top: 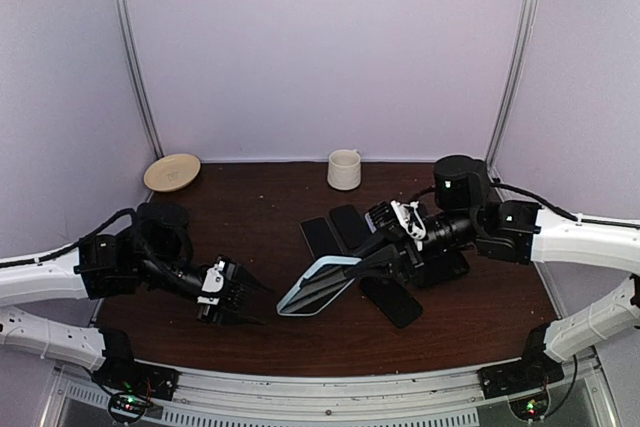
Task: Take the phone out of the phone case
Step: Remove the top left corner of the phone from the phone case.
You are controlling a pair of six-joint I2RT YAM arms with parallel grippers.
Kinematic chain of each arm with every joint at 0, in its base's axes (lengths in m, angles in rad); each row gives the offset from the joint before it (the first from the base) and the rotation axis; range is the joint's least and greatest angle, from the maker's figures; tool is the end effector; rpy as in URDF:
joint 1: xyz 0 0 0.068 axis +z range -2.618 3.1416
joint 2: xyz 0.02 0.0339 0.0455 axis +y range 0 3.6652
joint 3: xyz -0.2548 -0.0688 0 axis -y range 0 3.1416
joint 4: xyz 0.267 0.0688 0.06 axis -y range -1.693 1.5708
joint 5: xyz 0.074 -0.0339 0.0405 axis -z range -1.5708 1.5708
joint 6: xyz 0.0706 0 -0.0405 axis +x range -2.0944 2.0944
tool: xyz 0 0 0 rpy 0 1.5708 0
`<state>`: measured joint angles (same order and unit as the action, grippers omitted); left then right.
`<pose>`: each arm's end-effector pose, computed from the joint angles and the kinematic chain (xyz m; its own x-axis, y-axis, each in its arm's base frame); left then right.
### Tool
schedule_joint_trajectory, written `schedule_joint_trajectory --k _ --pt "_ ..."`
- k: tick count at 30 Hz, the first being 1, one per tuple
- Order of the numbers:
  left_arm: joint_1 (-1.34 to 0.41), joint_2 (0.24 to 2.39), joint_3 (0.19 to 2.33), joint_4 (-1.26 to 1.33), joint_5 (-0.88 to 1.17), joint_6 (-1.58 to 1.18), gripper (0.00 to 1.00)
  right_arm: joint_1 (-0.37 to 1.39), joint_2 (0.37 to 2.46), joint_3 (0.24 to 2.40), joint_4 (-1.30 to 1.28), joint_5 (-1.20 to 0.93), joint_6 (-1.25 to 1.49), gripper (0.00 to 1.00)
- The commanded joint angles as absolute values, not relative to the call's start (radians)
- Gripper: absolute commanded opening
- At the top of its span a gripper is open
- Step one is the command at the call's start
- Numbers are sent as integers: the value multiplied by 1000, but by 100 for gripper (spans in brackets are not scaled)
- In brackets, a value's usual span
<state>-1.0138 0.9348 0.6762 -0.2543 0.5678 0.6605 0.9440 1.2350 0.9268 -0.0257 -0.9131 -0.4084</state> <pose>0.1044 -0.2395 0.2427 0.3862 0.3583 -0.8500 0.9199 -0.2177 0.3262 0.1421 0.2914 0.2919 0.1944 -0.1455 -0.9701 -0.9332 -0.3321 -0.1372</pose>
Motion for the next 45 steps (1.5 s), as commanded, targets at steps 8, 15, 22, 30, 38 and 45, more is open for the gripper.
schedule_joint_trajectory --k 8,15,22,30,38,45 --pt "-1011 952 687 -227 662 641 51 997 1234 967 92 -953 -495 0" --pt "-1011 973 693 -222 699 617 44 1005 1257 983 106 -941 -507 0" --pt "-1011 975 693 -226 700 614 36 1009 1267 988 130 -919 -512 0" --pt "-1011 984 698 -230 695 613 32 1017 1270 989 155 -932 -494 0" --pt "-1012 986 698 -224 700 610 33 1023 1270 988 157 -929 -492 0" --pt "-1011 980 694 -222 719 619 22 1027 1271 986 164 -951 -486 0"
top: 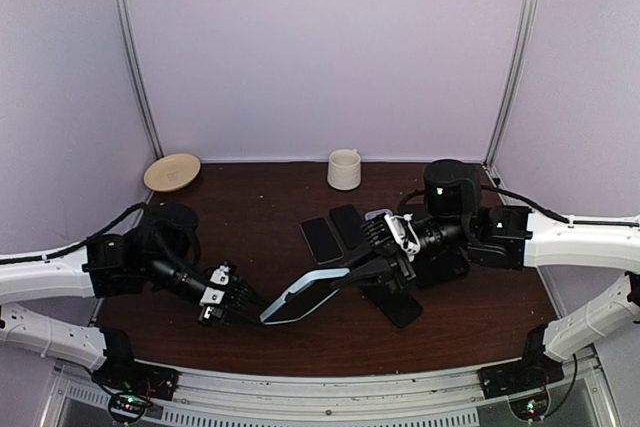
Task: Take the phone out of the phone case
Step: Remove the top left corner of the phone from the phone case.
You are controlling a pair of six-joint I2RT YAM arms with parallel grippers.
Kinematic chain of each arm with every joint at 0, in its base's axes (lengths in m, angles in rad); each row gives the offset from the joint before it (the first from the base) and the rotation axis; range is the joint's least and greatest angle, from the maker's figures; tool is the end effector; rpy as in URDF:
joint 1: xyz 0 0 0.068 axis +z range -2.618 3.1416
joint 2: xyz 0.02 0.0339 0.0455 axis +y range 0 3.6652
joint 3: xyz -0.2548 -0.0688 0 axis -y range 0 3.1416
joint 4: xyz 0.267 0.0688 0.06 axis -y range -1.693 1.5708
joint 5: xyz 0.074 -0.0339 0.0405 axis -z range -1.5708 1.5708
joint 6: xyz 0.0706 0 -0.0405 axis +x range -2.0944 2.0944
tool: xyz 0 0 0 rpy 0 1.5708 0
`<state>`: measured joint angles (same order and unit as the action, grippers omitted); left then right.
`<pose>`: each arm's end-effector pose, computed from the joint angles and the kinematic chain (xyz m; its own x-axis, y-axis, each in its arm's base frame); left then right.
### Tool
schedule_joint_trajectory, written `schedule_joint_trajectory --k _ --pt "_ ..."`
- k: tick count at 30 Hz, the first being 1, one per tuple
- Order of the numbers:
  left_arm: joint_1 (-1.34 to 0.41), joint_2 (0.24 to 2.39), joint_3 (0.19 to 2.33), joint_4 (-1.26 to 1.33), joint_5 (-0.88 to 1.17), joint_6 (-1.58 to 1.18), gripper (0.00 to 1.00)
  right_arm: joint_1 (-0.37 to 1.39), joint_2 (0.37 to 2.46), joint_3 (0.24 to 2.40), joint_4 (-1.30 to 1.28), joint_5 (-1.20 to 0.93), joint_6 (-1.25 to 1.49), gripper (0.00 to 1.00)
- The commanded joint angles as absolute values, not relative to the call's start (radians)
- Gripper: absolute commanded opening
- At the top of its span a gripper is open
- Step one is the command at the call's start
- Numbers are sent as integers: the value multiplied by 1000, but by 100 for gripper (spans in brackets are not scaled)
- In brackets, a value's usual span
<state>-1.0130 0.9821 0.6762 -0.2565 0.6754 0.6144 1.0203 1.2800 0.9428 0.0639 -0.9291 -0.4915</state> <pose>0.1004 -0.2443 0.2334 0.3125 0.3491 -0.8834 0.9325 -0.2899 0.2153 0.1248 0.3114 0.2945 0.3067 -0.0403 -0.9509 -0.8721 -0.4121 -0.2638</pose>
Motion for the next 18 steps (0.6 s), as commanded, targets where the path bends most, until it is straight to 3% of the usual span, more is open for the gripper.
schedule_joint_trajectory --k 1,18 --pt "-1011 980 693 -222 725 620 20 1028 1273 988 163 -956 -486 0" --pt "-1011 962 683 -253 884 659 17 1034 1341 1041 139 -1112 -486 0"
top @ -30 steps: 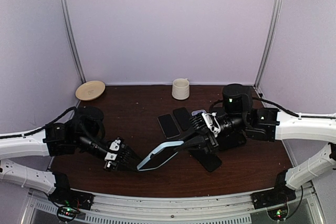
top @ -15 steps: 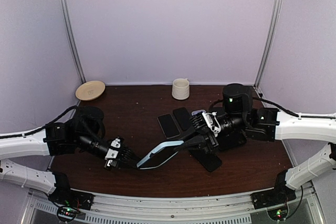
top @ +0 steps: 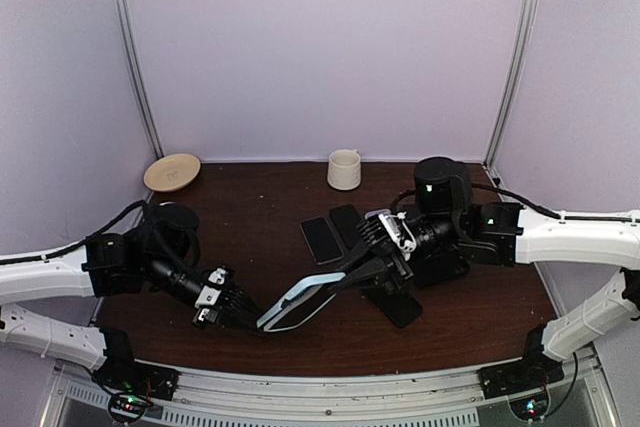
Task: Take the phone out of the phone case
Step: Remove the top left corner of the phone from the phone case.
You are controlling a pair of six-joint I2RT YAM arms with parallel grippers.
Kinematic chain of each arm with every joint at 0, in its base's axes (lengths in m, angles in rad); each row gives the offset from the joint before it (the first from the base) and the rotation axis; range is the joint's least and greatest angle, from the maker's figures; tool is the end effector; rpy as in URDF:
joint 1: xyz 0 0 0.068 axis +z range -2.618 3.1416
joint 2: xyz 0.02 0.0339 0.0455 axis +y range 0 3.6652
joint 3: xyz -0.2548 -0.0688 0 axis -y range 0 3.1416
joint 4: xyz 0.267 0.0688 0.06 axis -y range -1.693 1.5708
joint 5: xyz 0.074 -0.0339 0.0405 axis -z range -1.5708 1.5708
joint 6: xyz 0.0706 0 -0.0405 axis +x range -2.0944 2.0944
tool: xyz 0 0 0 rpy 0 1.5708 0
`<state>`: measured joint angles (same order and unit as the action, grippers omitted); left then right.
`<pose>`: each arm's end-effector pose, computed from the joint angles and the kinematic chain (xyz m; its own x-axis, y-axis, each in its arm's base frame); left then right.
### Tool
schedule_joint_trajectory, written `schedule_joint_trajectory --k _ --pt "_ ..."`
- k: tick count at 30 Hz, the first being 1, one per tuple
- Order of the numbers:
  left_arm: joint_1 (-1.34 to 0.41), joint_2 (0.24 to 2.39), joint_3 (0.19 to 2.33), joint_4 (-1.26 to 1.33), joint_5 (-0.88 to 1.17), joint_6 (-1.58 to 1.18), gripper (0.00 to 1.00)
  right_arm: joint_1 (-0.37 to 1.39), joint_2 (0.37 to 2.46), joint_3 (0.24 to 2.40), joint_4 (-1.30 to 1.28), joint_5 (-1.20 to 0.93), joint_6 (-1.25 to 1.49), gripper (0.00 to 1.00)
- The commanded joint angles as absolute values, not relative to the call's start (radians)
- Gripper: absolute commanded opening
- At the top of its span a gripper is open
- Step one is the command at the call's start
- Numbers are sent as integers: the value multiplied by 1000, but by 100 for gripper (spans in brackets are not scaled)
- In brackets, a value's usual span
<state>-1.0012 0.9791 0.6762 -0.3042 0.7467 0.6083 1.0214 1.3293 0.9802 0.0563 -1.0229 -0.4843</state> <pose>0.0966 -0.2397 0.2308 0.2727 0.3520 -0.8954 0.9299 -0.3352 0.1514 0.1243 0.3185 0.2940 0.2721 -0.0200 -0.9620 -0.8410 -0.4908 -0.2277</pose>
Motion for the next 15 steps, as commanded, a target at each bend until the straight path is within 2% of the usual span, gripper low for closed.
schedule_joint_trajectory --k 1,15 --pt "-1011 961 683 -253 887 660 17 1035 1345 1045 136 -1120 -484 0" --pt "-1012 963 683 -276 994 670 17 1070 1408 1116 89 -1180 -482 0"
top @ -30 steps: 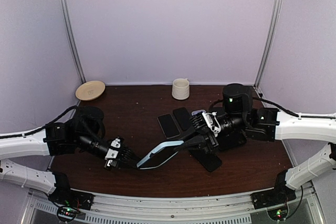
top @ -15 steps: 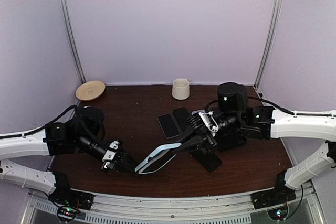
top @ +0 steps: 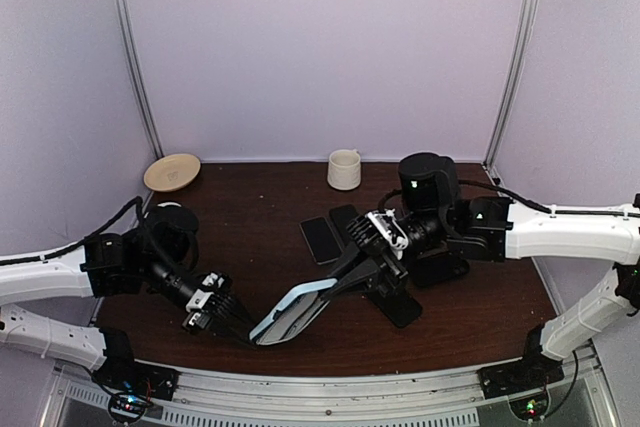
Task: Take the phone out of the phone case
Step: Remove the top left corner of the phone from the phone case.
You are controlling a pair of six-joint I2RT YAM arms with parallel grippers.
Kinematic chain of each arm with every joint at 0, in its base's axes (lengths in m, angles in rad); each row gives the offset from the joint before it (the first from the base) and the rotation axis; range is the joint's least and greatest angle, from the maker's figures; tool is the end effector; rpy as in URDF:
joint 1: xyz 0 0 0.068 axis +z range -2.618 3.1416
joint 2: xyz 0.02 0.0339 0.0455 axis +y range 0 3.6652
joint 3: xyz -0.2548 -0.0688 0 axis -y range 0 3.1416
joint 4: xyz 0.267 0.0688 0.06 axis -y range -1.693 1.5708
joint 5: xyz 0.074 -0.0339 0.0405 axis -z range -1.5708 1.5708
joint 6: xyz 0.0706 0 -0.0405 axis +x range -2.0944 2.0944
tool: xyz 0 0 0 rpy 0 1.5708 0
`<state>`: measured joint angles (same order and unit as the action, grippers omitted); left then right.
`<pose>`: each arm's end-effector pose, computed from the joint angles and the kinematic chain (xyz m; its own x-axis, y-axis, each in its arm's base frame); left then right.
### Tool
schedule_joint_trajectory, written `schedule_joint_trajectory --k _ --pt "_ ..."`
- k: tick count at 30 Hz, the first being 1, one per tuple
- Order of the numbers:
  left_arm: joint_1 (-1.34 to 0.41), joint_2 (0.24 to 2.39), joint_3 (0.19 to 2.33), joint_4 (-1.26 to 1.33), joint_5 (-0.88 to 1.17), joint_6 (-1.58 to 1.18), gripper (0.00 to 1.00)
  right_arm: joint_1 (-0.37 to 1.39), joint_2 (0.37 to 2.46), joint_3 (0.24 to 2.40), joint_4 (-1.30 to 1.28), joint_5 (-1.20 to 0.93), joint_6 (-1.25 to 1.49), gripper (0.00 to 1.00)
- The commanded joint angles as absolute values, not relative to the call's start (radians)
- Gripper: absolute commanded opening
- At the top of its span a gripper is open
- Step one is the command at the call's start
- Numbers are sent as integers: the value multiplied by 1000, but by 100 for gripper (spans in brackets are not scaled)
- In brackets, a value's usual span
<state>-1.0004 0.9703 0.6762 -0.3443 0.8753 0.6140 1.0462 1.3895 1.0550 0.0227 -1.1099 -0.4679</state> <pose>0.0865 -0.2352 0.2327 0.2395 0.3103 -0.9200 0.8983 -0.4303 0.0887 0.1187 0.3314 0.3008 0.2290 -0.0047 -0.9734 -0.7939 -0.5795 -0.1840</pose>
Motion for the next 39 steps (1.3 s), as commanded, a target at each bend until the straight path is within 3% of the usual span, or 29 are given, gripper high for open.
schedule_joint_trajectory --k 1,32,34,39 --pt "-1011 963 684 -277 995 670 17 1073 1413 1121 81 -1186 -482 0" --pt "-1012 970 699 -357 1040 725 21 1122 1487 1144 112 -1228 -425 0" --pt "-1012 967 700 -354 1024 724 25 1122 1476 1132 123 -1201 -424 0" --pt "-1012 943 693 -320 963 724 49 1119 1417 1041 286 -1049 -349 0"
